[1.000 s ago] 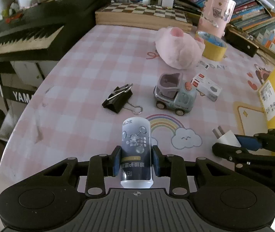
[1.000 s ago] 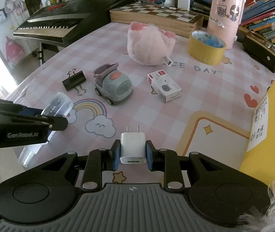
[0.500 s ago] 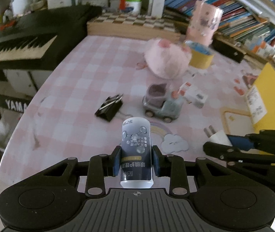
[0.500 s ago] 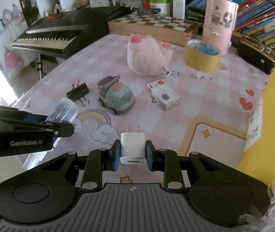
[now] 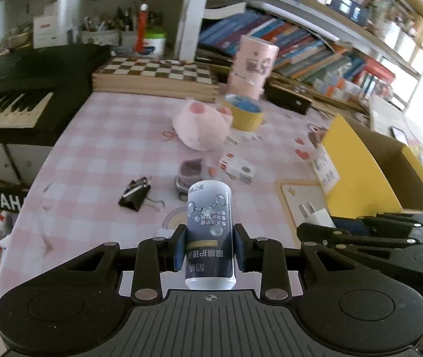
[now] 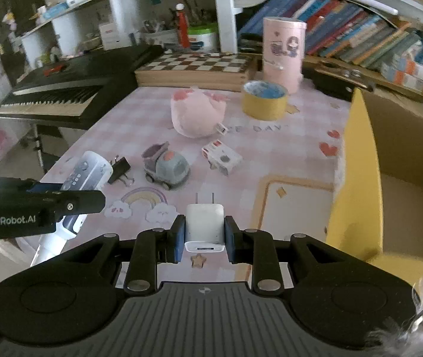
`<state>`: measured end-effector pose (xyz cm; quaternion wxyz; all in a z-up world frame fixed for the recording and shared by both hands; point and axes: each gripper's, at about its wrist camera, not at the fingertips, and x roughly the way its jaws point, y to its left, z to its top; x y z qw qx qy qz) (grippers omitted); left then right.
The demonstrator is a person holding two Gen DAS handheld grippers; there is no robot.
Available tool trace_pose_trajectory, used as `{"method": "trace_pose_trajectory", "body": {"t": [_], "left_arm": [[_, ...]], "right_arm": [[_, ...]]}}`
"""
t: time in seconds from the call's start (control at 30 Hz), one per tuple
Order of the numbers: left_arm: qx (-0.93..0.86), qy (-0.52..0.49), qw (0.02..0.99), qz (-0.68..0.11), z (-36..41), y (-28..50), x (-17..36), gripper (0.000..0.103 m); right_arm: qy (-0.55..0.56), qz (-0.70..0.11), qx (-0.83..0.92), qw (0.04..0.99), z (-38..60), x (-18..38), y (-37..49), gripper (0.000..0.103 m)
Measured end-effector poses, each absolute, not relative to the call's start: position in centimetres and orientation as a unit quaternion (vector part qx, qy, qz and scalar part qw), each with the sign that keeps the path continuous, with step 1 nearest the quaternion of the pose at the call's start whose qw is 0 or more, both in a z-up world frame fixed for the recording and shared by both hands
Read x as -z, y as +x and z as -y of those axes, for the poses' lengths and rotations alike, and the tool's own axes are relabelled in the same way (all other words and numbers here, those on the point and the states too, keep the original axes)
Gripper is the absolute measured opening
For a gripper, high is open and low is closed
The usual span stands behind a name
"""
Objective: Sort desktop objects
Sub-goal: 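Carry the charger cube and spray bottle in both grippers over the yellow box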
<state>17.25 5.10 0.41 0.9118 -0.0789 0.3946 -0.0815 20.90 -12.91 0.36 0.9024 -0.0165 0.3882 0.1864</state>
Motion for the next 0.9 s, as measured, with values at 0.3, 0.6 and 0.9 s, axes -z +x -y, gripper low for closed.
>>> {"method": "trace_pose_trajectory", "body": {"t": [0.3,0.6,0.9], "left_arm": [[0.134,-0.061,0.908,-0.393,-6.2,13.3,-0.4,0.031],[0.172,-0.055,0.9,-0.398,-7.7,8.5,-0.2,0.031],[0.207,-0.044,0.892,-0.4,-8.0,5.4,0.0,0.031]], "right_arm": [[0.003,-0.396,-0.145,0.907,11.6,0.0,15.8,0.025],[0.015,-0.406,-0.111,0.907,9.9,0.5,9.7,0.024],[0.031,-0.408,-0.081,0.909,9.3,0.9,4.8,0.024]]}}
